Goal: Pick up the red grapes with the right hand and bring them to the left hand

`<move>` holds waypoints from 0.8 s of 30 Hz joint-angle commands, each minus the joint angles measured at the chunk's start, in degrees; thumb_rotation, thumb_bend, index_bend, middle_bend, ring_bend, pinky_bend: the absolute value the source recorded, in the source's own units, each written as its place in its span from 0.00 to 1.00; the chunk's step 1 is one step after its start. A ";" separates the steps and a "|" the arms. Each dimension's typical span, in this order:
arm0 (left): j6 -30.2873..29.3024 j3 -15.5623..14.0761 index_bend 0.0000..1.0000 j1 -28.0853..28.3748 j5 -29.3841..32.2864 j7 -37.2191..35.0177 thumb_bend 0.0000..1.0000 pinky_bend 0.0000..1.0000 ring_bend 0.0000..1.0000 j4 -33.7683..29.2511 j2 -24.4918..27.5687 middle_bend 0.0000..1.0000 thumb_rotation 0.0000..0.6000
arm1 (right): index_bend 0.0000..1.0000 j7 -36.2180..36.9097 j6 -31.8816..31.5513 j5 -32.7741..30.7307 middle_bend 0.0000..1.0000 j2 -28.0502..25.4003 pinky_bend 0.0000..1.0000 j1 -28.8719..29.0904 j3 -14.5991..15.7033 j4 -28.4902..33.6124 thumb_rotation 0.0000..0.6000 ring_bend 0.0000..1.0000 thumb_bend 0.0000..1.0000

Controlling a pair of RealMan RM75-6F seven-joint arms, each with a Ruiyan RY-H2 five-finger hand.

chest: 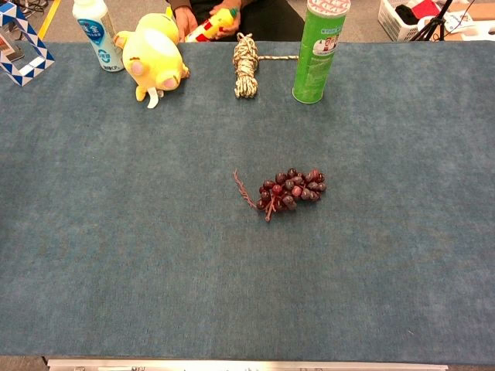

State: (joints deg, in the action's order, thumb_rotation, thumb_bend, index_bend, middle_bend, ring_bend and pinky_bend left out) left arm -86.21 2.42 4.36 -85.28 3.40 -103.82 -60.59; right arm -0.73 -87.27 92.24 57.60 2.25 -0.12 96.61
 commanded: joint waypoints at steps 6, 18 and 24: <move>-0.09 -0.22 0.00 -0.11 -0.50 -0.07 0.21 0.00 0.00 0.01 0.16 0.00 1.00 | 0.43 0.28 -0.19 0.32 0.48 0.08 0.53 -0.03 -0.03 -0.12 1.00 0.39 0.36; -0.79 -0.30 0.00 0.38 -3.86 -3.61 0.21 0.00 0.00 -0.62 0.49 0.00 1.00 | 0.43 1.92 -1.67 2.17 0.48 -0.73 0.53 -0.15 -0.06 0.11 1.00 0.39 0.36; -0.14 -0.34 0.00 1.45 -5.96 -5.79 0.21 0.00 0.00 -1.37 1.15 0.00 1.00 | 0.43 1.80 -1.88 3.86 0.51 -1.45 0.53 0.45 -0.14 0.94 1.00 0.40 0.36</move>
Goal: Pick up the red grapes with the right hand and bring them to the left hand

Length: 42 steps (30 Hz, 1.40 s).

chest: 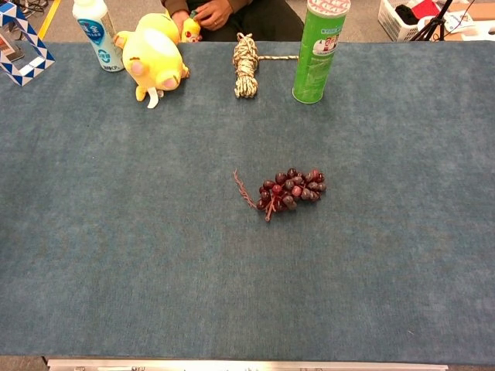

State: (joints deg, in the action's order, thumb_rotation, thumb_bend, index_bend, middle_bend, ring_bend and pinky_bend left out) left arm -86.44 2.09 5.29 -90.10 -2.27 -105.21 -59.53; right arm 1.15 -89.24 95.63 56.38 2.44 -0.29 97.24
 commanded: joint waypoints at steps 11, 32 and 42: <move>0.57 -0.27 0.00 1.59 -3.34 -0.04 0.21 0.00 0.00 -0.52 -0.53 0.00 1.00 | 0.59 -0.97 0.67 2.69 0.66 -0.60 0.56 1.56 -0.07 1.38 1.00 0.53 0.36; 1.31 -0.54 0.00 2.29 -3.09 -2.22 0.21 0.00 0.00 -1.46 -0.33 0.00 1.00 | 1.00 -0.10 1.81 6.85 0.97 1.60 0.93 5.95 -1.31 0.49 1.00 0.92 0.45; 3.81 0.17 0.00 6.20 -6.16 -10.89 0.21 0.00 0.00 -1.09 -2.13 0.00 1.00 | 1.00 -2.72 8.37 12.04 1.00 4.73 1.00 11.81 -0.78 2.98 1.00 1.00 0.77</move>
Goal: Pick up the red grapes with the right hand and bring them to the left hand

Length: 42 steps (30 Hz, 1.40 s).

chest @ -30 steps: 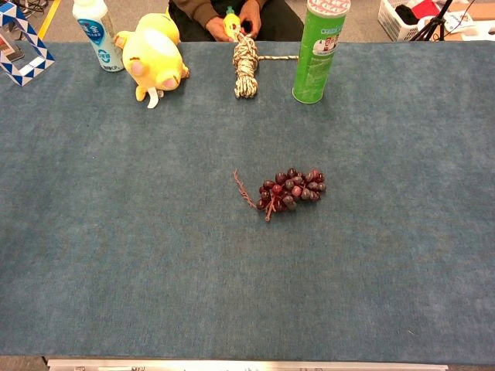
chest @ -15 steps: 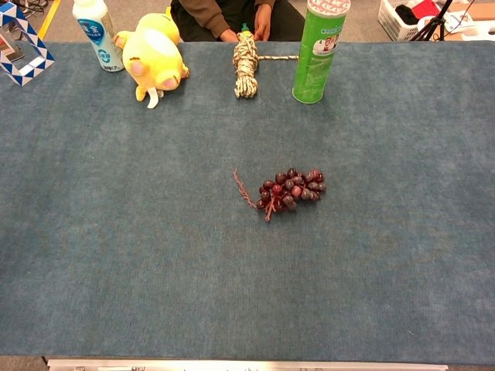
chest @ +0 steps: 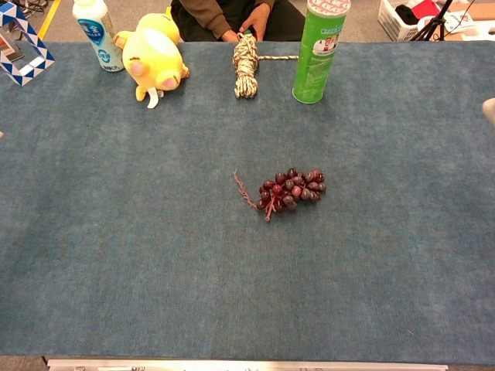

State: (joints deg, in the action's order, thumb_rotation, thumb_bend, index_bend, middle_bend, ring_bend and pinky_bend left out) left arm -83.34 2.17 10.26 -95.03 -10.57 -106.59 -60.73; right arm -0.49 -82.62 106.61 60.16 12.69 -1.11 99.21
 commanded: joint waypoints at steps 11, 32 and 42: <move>0.22 -1.03 0.00 4.02 -7.08 -9.16 0.21 0.00 0.00 0.35 -5.78 0.00 1.00 | 1.00 -5.22 7.78 3.30 1.00 6.72 1.00 6.95 -0.32 4.53 1.00 1.00 0.81; -0.47 -3.00 0.00 10.88 -15.41 -19.66 0.21 0.00 0.00 1.10 -16.89 0.00 0.70 | 1.00 -12.91 17.53 0.79 1.00 18.45 1.00 14.76 -1.47 6.25 1.00 1.00 0.82; 0.25 -3.29 0.00 13.22 -14.98 -20.89 0.21 0.00 0.00 0.23 -21.53 0.00 0.54 | 1.00 -14.56 18.05 -0.42 1.00 21.34 1.00 16.10 -1.03 5.95 1.00 1.00 0.82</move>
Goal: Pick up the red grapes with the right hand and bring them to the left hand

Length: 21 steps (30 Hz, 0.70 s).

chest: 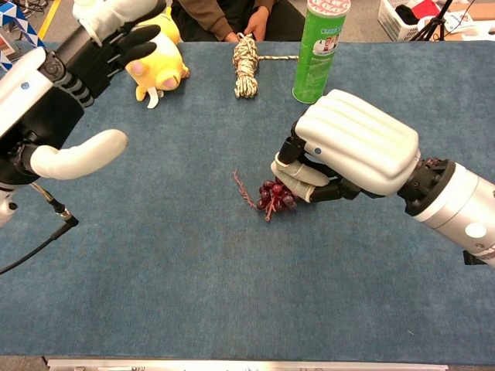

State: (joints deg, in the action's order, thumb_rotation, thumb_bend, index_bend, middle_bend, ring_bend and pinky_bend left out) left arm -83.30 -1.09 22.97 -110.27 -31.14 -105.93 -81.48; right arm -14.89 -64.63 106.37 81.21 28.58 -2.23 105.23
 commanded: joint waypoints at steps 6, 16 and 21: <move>1.42 0.17 0.00 1.86 1.14 0.51 0.21 0.00 0.00 -0.98 -3.49 0.00 0.54 | 1.00 -0.58 -0.04 -0.66 1.00 1.22 1.00 0.74 0.43 -0.37 1.00 1.00 0.82; 4.31 0.20 0.00 3.34 3.43 5.19 0.21 0.00 0.00 -0.62 -7.93 0.00 0.50 | 1.00 -0.17 -0.66 -1.22 1.00 2.27 1.00 1.32 1.03 -1.53 1.00 1.00 0.82; 5.29 0.51 0.00 3.81 4.97 7.24 0.21 0.00 0.00 -0.37 -9.86 0.00 0.49 | 1.00 -0.06 -0.95 -1.25 1.00 2.93 1.00 1.72 1.19 -1.82 1.00 1.00 0.82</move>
State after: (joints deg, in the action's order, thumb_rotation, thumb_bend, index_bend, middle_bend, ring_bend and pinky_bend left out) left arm -78.27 -0.68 26.59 -105.64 -24.21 -106.40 -90.96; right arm -14.95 -65.55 105.10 84.11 30.28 -1.07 103.42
